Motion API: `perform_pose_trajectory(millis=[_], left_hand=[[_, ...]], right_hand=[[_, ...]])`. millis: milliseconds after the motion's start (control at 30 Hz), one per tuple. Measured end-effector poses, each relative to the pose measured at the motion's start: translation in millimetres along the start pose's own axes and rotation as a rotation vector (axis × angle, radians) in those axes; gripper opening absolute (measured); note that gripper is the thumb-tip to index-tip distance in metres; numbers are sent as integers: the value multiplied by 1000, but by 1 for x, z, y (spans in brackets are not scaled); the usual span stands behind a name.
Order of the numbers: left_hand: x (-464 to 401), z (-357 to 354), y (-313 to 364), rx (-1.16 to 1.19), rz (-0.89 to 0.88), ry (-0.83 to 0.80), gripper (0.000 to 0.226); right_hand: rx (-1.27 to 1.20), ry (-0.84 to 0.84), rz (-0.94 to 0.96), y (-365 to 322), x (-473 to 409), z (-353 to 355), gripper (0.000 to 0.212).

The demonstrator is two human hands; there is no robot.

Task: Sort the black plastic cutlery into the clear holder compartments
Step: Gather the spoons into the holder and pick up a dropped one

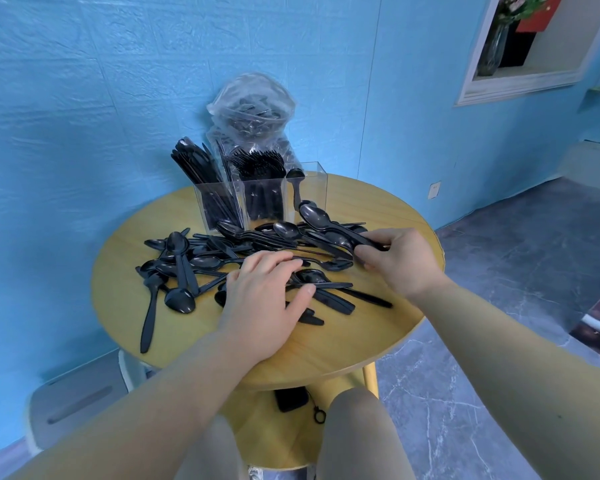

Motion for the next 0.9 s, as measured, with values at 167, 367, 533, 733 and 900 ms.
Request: perform_pose_trajectory(millis=[167, 367, 533, 733, 900], left_hand=[[-19, 33, -10, 146, 53, 117, 38], [-49, 50, -19, 217, 187, 51, 48], [-58, 43, -38, 553, 298, 54, 44], [-58, 34, -49, 742, 341, 47, 28], [-59, 29, -54, 767, 302, 33, 23]], right_hand=[[-213, -1, -67, -18, -10, -16, 10], [-335, -75, -27, -52, -15, -62, 11], [-111, -78, 147, -76, -15, -76, 18], [131, -242, 308, -83, -15, -92, 28], [57, -271, 276, -87, -24, -88, 25]])
Point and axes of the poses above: each hand's wrist, its own x-axis away from the middle knuckle, its own z-axis out of the back of the hand, y = z × x, the point moved 7 cm from there along -x, towards the middle knuckle, and after that the axes turned 7 degrees about -y, right-handed, at the moved point
